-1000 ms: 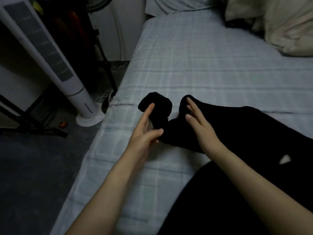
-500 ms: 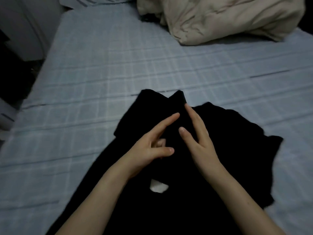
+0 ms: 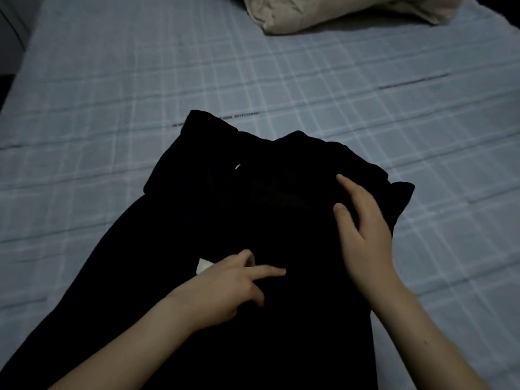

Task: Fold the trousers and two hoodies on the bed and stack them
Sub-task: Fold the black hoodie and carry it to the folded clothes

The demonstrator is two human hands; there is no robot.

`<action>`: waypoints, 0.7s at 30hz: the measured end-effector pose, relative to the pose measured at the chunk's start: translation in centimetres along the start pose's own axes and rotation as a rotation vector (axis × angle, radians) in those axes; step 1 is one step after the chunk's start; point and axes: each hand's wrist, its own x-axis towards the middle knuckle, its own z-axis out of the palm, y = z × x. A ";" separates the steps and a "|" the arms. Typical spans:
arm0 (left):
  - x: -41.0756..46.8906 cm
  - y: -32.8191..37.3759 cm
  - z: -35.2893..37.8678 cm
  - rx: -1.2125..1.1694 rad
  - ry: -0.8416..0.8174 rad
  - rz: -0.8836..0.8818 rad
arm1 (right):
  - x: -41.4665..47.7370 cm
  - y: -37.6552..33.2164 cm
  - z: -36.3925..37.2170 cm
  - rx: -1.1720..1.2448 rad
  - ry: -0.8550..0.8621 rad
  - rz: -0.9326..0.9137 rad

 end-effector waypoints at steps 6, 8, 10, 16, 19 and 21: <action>0.4 -3.3 -0.7 0.041 0.468 -0.367 | 0.2 0.3 4.5 -0.437 -0.229 -0.203; 1.6 -4.6 0.4 0.106 0.390 -0.564 | -0.4 2.6 6.5 -0.682 -0.329 -0.207; 2.8 -5.5 2.4 0.094 0.309 -0.637 | -1.0 5.2 7.4 -0.794 -0.389 -0.166; 2.5 -6.2 3.4 0.120 0.384 -0.585 | -1.2 5.6 6.7 -0.898 -0.184 -0.252; 1.2 -6.2 2.9 0.125 0.348 -0.581 | -0.7 5.3 5.1 -0.914 -0.062 -0.328; 1.0 -6.0 2.6 0.101 0.289 -0.587 | -0.5 5.3 4.4 -0.954 -0.069 -0.277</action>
